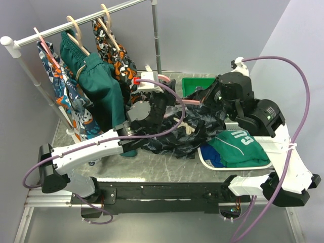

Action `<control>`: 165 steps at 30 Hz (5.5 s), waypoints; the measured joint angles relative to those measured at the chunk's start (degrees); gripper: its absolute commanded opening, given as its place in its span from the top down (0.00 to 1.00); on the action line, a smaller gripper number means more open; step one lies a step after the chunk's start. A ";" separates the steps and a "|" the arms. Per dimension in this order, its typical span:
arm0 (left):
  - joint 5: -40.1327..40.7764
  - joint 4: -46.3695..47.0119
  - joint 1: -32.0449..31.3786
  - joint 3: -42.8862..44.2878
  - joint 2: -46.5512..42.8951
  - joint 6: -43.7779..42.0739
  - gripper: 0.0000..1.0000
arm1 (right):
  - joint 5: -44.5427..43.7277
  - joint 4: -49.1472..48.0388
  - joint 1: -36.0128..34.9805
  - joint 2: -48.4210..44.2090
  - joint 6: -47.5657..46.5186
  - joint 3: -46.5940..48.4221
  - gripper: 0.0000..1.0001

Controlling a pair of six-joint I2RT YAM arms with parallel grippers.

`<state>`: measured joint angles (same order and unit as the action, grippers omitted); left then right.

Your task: Place the shorts on the hanger

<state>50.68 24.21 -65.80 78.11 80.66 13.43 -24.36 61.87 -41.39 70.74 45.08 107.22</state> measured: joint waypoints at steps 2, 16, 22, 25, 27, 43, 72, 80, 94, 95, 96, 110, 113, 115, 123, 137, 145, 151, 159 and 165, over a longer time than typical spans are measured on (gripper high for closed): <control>-1.55 -0.44 -0.28 0.00 0.07 -0.96 0.99 | 0.39 0.46 0.00 -0.09 -0.26 -1.16 1.00; -3.23 -3.17 -4.70 10.27 7.23 -7.48 0.99 | 2.40 6.73 7.08 4.55 -2.80 15.28 1.00; -1.22 -3.06 -4.96 13.92 8.17 -11.96 0.99 | 2.91 6.29 9.05 4.90 -3.39 15.91 1.00; 0.96 -3.93 -4.96 16.13 8.98 -14.97 0.99 | 2.93 6.34 9.07 4.48 -3.45 13.49 1.00; 2.16 -5.09 -4.87 18.53 10.08 -16.44 0.99 | 2.80 6.36 9.16 4.46 -3.61 13.11 1.00; -0.52 -13.22 -3.85 19.08 9.90 -16.06 0.99 | 21.16 -7.56 9.38 -13.92 -17.55 -9.86 0.25; -32.96 -29.59 -2.23 14.08 -0.46 -6.47 0.99 | 42.95 -7.69 9.40 -38.42 -40.61 -33.51 0.35; -34.82 -29.73 -2.21 18.18 3.45 -5.22 0.99 | 42.99 -4.35 9.38 -38.40 -40.41 -33.51 0.39; -37.07 -29.68 -2.21 26.03 8.22 -5.16 0.99 | 36.68 -1.99 9.01 -36.76 -39.82 -31.63 0.67; -37.33 -29.66 -2.21 26.73 8.83 -5.16 0.99 | 36.04 -1.81 9.01 -36.37 -39.80 -31.32 0.71; -37.40 -29.64 -2.21 27.61 9.53 -5.16 0.99 | 35.60 -1.70 9.01 -36.04 -39.74 -31.10 0.81; -34.53 -26.75 -2.51 30.08 13.51 -2.99 0.34 | 30.86 2.58 9.01 -34.84 -38.60 -28.00 1.00; -32.52 -25.83 -2.54 30.40 13.79 -2.49 0.21 | 29.88 3.21 9.01 -35.10 -38.27 -28.00 1.00; -31.78 -25.51 -2.54 30.40 13.79 -2.10 0.11 | 29.24 3.23 9.01 -35.34 -37.99 -28.02 1.00; -24.83 -22.18 -2.34 24.46 10.99 0.46 0.10 | 26.53 4.09 9.01 -35.78 -37.00 -28.02 1.00; -19.52 -22.95 11.96 26.62 17.44 12.92 0.11 | 22.10 6.40 8.96 -34.75 -35.47 -23.41 1.00; -19.69 -24.74 18.23 24.00 23.30 18.36 0.11 | 18.23 7.72 8.90 -29.11 -34.47 -17.81 1.00; -13.29 -28.59 19.04 19.96 22.21 22.29 0.12 | 18.10 6.10 8.90 -20.74 -35.17 -11.76 1.00; -8.74 -31.06 21.05 1.40 11.06 26.73 0.12 | 20.41 5.01 8.90 -10.75 -37.66 -3.37 1.00; -7.58 -31.85 21.42 -1.07 3.23 26.45 0.10 | 20.70 5.09 8.00 -3.50 -38.97 4.02 1.00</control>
<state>43.09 -7.64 -44.38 77.03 83.90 39.88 -3.66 66.96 -33.39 67.24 6.11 111.24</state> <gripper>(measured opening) 0.892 0.167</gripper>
